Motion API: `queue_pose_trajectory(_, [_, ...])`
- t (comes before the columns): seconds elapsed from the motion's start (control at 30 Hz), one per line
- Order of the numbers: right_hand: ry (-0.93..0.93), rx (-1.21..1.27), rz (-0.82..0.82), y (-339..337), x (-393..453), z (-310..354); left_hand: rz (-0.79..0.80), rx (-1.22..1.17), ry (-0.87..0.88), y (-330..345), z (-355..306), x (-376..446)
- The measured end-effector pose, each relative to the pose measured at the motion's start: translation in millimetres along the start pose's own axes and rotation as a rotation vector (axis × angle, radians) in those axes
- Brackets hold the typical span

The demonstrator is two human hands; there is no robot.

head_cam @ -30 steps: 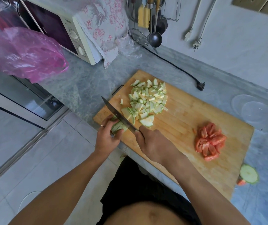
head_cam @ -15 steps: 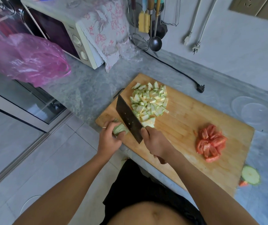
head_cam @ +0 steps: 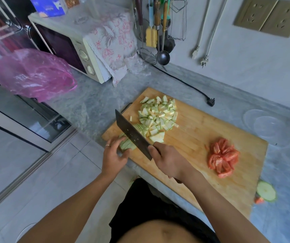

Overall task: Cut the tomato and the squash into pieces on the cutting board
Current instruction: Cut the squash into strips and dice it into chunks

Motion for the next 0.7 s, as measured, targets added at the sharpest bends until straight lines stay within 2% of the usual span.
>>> queue_pose_trajectory(0.43, [-0.085,-0.189,-0.009,5.4,3.7,18.8,-0.055,0.006,-0.024,0.0,2.4,-0.9])
queue_pose_trajectory(0.7, [-0.051,-0.235,0.02,25.7,21.0,18.6,-0.073,0.003,-0.01,5.2,-1.2,-3.6])
Point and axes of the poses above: each hand's wrist, its own x-axis towards the middle knuckle, its own y-axis out of the palm, z = x × y, the point moved 6 cm from there along x, towards the middle knuckle, and after that the axes turned 13 degrees about -x, right-handed, at the moved point
